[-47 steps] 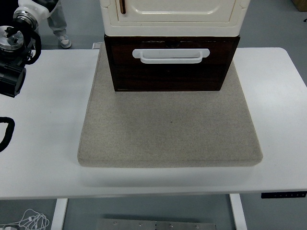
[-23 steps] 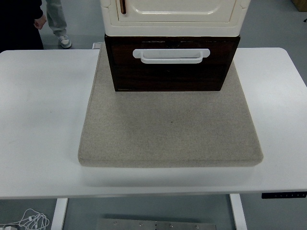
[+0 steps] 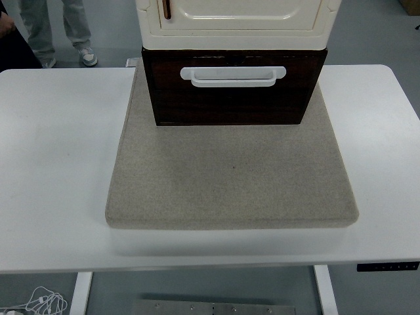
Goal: Open the drawer under the combination cabinet
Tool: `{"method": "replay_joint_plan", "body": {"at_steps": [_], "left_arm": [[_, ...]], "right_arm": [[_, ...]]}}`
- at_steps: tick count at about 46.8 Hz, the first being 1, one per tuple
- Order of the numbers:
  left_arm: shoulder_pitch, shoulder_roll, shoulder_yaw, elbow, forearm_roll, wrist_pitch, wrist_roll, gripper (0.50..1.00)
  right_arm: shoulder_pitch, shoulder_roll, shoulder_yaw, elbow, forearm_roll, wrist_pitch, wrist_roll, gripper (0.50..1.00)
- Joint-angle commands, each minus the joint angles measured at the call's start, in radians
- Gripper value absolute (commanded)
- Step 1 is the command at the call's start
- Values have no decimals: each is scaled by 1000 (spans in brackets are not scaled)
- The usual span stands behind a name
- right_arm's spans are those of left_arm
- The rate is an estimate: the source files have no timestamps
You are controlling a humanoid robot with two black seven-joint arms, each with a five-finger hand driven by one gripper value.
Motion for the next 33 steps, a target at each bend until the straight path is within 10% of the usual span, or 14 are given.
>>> {"method": "replay_joint_plan", "body": {"at_steps": [1, 33], "left_arm": [[-10, 5, 1, -62, 54, 0, 1, 1000], [-291, 232, 658, -592, 91, -81, -2, 1000]], "right_arm": [[0, 0, 0, 0, 0, 0, 0, 926], [0, 0, 0, 0, 0, 0, 0, 926]]}}
